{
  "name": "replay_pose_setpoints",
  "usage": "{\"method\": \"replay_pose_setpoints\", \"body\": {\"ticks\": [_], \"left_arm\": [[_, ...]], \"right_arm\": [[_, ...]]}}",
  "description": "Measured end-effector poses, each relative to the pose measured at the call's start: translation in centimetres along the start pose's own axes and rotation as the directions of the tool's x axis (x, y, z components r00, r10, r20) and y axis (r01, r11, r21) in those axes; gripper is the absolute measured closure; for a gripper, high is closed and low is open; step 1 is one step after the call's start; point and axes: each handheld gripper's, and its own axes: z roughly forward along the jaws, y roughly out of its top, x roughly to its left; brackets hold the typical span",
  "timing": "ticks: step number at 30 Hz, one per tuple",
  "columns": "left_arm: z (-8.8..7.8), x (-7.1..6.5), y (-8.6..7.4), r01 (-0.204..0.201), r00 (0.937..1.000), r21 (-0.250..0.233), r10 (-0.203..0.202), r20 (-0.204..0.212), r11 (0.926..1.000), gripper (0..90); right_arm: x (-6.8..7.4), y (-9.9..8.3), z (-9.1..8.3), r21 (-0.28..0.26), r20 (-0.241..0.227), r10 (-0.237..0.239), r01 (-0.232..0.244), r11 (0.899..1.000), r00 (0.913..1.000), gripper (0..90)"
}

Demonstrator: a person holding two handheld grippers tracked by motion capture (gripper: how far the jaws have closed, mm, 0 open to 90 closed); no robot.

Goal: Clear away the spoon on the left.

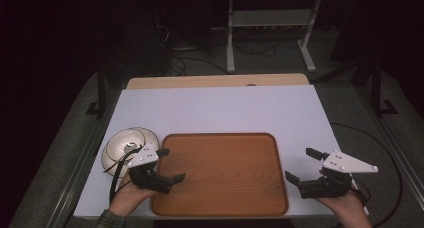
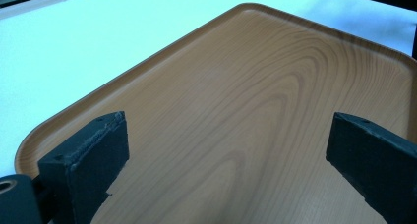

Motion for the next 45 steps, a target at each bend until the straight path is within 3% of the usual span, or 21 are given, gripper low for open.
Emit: {"method": "replay_pose_setpoints", "body": {"ticks": [3, 7, 13, 18, 22, 35, 45], "left_arm": [[-0.1, 0.0, 0.0, 0.005, 1.0000, 0.004, -0.005, -0.007, 1.0000, 2.5], [-0.5, 0.1, -0.1, 0.013, 0.9999, 0.020, -0.013, -0.010, 0.9997, 15.6], [-1.4, 0.2, -0.1, 0.049, 0.9979, 0.041, -0.047, -0.045, 0.9980, 48.5], [-2.3, 0.3, -0.2, 0.081, 0.9958, 0.038, -0.079, -0.046, 0.9960, 75.2], [-2.5, 0.4, -0.3, 0.100, 0.9943, 0.058, -0.098, -0.043, 0.9933, 89.6], [-3.5, 0.7, -1.0, 0.094, 0.9929, 0.083, -0.088, -0.081, 0.9920, 89.7], [-4.7, 1.4, -2.0, 0.124, 0.9872, 0.091, -0.114, -0.111, 0.9881, 89.7]], "right_arm": [[-0.1, 0.0, 0.0, -0.001, 0.001, 0.006, -0.006, 1.000, 1.0000, 0.2], [-0.1, -0.1, 0.1, 0.007, -0.006, 0.005, -0.004, 1.000, 1.0000, 0.2], [0.0, -0.1, 0.0, 0.004, -0.014, 0.009, -0.009, 1.000, 0.9999, 0.2], [0.0, -0.2, 0.1, 0.007, -0.027, 0.007, -0.007, 1.000, 0.9996, 0.2], [0.0, -0.1, 0.0, 0.008, -0.031, 0.006, -0.005, 1.000, 0.9995, 0.2], [0.0, -0.1, -0.1, 0.002, -0.030, 0.003, -0.003, 1.000, 0.9995, 0.2], [0.0, 0.0, -0.1, 0.002, -0.027, 0.005, -0.005, 1.000, 0.9996, 0.2]]}}
